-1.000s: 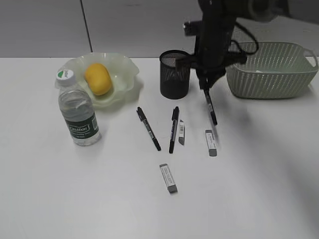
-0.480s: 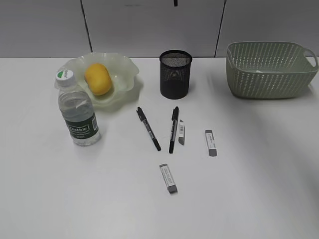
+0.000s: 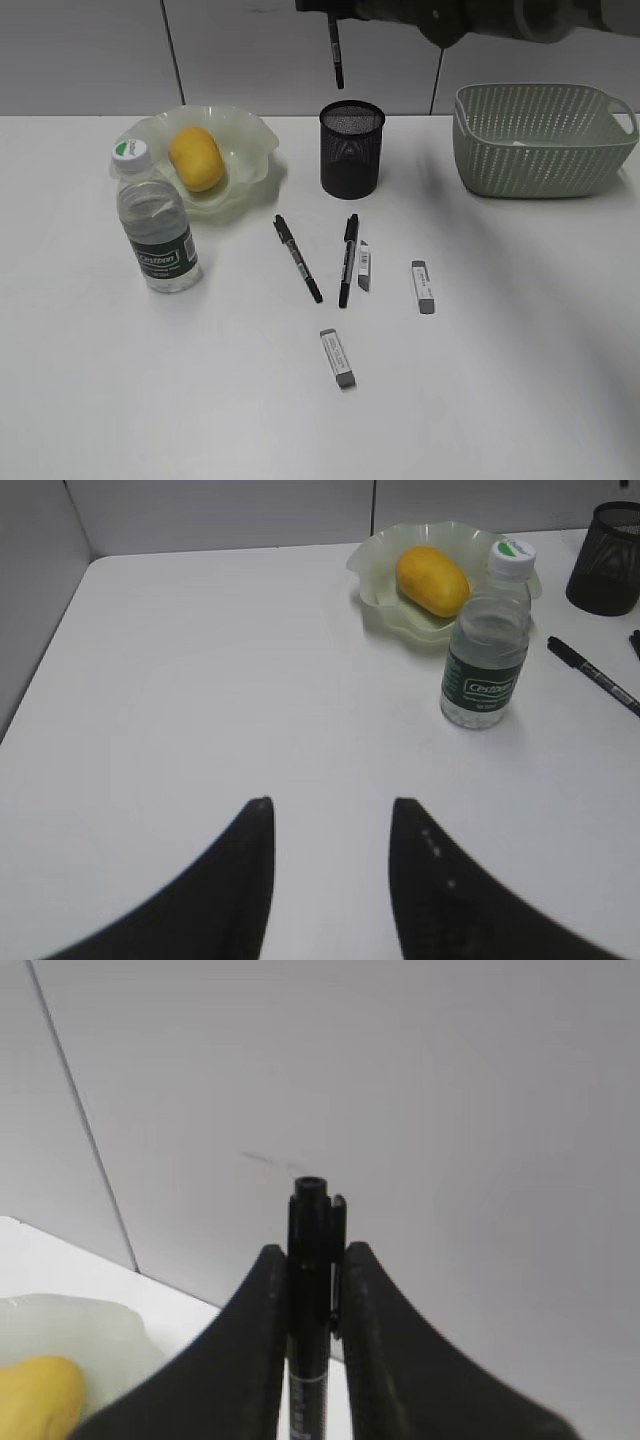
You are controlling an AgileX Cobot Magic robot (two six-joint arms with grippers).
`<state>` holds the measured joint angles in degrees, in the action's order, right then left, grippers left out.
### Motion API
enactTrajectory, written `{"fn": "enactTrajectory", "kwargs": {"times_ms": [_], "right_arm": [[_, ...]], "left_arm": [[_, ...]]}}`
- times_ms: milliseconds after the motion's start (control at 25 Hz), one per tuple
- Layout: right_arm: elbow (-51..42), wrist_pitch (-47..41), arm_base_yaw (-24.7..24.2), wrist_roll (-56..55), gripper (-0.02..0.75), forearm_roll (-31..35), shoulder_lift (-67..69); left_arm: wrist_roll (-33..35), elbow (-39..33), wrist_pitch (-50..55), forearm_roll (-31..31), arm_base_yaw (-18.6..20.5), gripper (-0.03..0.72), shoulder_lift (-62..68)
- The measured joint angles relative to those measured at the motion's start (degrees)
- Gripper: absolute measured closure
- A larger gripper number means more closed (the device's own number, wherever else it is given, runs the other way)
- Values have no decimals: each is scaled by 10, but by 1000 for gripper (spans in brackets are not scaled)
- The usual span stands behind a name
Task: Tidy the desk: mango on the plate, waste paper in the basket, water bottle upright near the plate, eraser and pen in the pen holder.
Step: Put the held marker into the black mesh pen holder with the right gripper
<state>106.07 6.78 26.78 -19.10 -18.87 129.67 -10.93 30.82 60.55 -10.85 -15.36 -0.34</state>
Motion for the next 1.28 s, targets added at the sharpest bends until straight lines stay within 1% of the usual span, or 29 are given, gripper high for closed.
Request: {"fn": "enactTrajectory", "kwargs": {"times_ms": [200, 320, 520, 640, 720, 800, 880, 960, 1040, 1160, 1280], "right_arm": [[-76, 96, 0, 12, 603, 11, 0], [-89, 108, 0, 55, 603, 31, 0], [-91, 103, 0, 74, 603, 38, 0], [-91, 82, 0, 77, 603, 38, 0], [-91, 68, -1, 78, 582, 38, 0], [-91, 55, -2, 78, 525, 40, 0], [-91, 40, -3, 78, 439, 40, 0], [-91, 21, -3, 78, 372, 39, 0], [-92, 0, -3, 78, 328, 34, -4], [-94, -56, -4, 78, 309, 13, -32], [-94, -180, -4, 79, 305, -1, -88]], "left_arm": [[0, 0, 0, 0, 0, 398, 0], [0, 0, 0, 0, 0, 398, 0], [0, 0, 0, 0, 0, 398, 0], [0, 0, 0, 0, 0, 398, 0], [0, 0, 0, 0, 0, 398, 0], [0, 0, 0, 0, 0, 398, 0], [0, 0, 0, 0, 0, 398, 0], [0, 0, 0, 0, 0, 398, 0], [0, 0, 0, 0, 0, 398, 0], [0, 0, 0, 0, 0, 398, 0], [0, 0, 0, 0, 0, 398, 0]]}}
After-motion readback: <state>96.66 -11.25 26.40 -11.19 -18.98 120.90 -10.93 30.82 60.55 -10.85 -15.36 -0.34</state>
